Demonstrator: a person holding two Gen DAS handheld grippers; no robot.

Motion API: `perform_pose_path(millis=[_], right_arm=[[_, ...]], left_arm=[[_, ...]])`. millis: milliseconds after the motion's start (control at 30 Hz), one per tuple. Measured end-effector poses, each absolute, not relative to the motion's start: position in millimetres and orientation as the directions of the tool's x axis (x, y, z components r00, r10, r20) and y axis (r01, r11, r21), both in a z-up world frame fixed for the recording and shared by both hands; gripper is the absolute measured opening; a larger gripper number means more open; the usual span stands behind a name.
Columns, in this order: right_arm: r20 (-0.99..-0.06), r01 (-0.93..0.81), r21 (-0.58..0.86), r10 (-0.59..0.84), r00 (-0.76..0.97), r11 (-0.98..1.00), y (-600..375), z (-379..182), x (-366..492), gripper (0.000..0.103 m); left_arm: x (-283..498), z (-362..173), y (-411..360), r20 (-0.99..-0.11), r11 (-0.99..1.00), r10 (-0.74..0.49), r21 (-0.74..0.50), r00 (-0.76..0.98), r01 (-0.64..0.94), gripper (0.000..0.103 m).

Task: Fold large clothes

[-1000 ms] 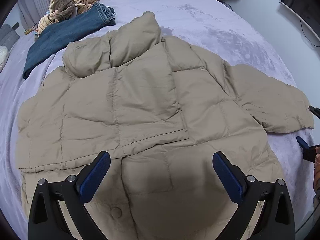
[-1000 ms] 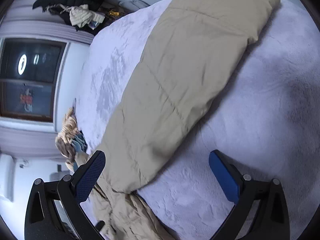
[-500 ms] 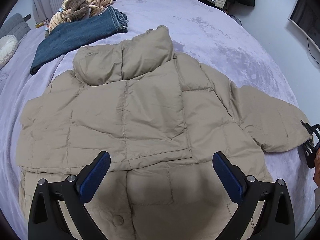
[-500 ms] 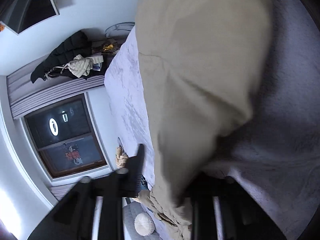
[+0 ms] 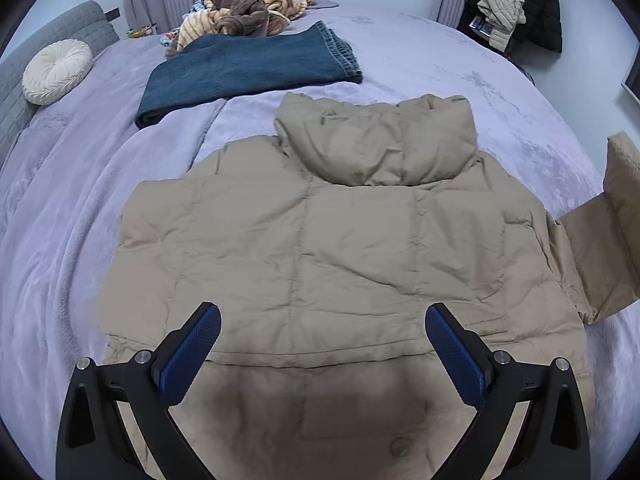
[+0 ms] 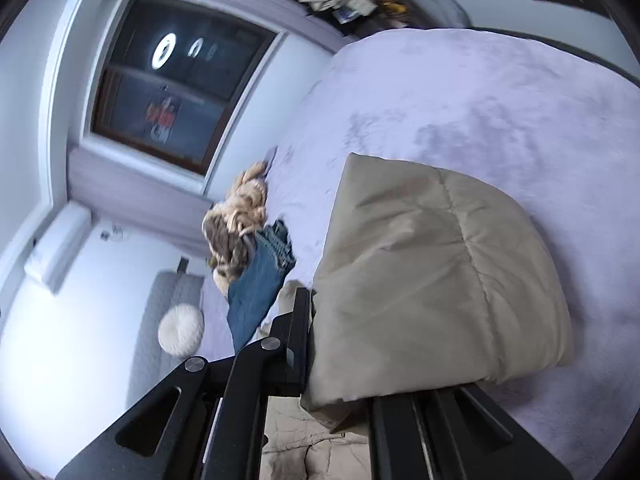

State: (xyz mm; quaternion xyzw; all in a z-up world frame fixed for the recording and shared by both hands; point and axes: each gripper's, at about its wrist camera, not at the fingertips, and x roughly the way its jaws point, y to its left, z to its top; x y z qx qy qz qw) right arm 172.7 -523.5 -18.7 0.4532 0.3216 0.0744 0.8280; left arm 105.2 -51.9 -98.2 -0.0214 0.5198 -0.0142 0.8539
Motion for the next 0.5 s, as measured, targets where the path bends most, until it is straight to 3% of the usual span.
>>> perform_pose_path(millis=[200,367,500], right_arm=[[-0.594,-0.065,0.577,0.472,0.651,0.814,-361,-2,228,0.008],[-0.737,-0.114,0.451,0.441,0.512,0.885,-272,-60,242,0.008],[-0.797,-0.036,0.435,0.404,0.449,0.900,-260,-109,232,0.008]], left_arm=[[103,-103,-5,-0.885,0.998,-0.018,-0.040,0.466,-0.038,0.102],[104,-114,32,-0.893,0.996,-0.008,-0.045,0.450,-0.071,0.102],[104,-126,44,-0.900,0.996,-0.012,-0.049,0.436,-0.074,0.102]])
